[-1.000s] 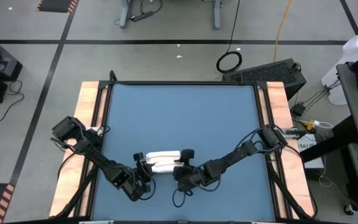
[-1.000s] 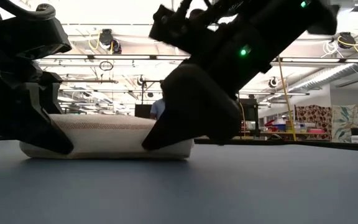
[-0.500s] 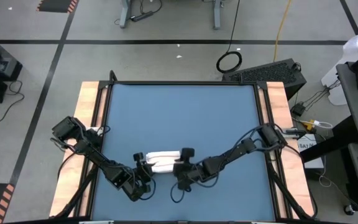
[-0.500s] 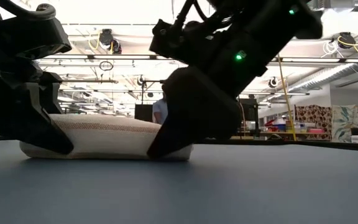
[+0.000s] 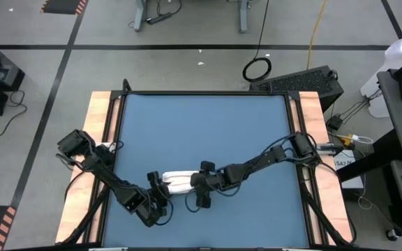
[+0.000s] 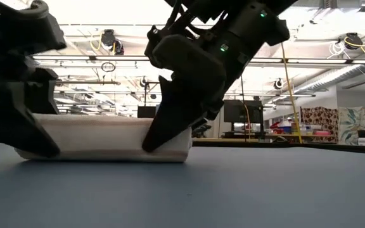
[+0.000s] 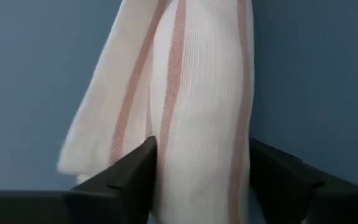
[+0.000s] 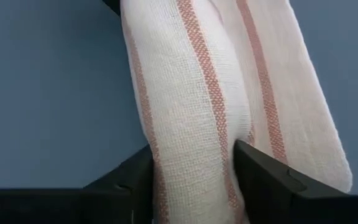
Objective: Roll towel
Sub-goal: Roll the white towel
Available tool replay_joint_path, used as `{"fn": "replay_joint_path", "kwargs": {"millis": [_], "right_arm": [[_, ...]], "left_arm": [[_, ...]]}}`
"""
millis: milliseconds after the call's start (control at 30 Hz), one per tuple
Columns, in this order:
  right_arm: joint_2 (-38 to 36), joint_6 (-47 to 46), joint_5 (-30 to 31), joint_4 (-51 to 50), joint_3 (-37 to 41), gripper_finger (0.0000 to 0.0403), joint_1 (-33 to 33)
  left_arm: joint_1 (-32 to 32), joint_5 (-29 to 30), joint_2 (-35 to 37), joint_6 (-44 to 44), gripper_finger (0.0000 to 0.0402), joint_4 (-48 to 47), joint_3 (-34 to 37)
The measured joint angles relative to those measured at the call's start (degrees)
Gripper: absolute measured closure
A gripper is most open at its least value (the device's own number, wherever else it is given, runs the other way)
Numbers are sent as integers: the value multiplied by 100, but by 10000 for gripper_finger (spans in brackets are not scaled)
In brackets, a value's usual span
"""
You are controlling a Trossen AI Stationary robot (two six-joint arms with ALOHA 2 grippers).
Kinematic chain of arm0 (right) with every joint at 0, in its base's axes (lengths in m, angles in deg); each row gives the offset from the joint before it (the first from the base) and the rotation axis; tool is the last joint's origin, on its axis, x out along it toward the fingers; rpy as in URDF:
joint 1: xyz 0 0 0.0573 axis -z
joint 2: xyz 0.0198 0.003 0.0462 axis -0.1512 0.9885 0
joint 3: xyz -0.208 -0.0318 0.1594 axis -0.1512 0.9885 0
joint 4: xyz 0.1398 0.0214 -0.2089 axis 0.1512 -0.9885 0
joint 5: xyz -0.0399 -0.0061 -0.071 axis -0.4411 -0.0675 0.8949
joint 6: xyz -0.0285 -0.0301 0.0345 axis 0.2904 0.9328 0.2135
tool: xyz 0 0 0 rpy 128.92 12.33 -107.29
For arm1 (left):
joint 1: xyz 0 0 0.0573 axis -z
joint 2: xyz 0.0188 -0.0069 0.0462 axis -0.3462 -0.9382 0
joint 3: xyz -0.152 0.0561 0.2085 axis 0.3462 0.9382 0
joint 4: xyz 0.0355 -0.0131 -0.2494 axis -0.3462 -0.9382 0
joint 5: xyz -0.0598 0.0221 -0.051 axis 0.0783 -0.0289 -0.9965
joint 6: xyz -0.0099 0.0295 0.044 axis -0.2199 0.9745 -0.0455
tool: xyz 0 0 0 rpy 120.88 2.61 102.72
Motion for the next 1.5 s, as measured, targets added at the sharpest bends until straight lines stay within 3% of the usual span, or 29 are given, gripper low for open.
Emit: {"fn": "replay_joint_path", "kwargs": {"millis": [133, 267, 600, 833, 1133, 1233, 1500], "right_arm": [[0, -155, -407, -24, 3, 238, 90], [0, -343, -964, -2, 3, 258, 184], [4, -851, -2289, 44, 23, 296, 687], [18, -868, -2856, 76, 30, 297, 899], [20, -678, -2962, 103, 34, 298, 933], [-13, -595, -2928, 111, 34, 289, 931], [-390, 224, -2274, -68, 75, 199, 853]], "left_arm": [[56, 72, 282, 23, 123, -383, -87], [187, 357, 465, 452, 100, -280, -113], [517, 937, 304, 1011, 99, 521, -126], [433, 1087, -85, 1096, 130, 492, -126], [366, 1233, -177, 770, 177, -16, -137], [267, 819, -166, 549, 178, -56, -92], [156, 411, -149, 244, 178, -41, -24]]}}
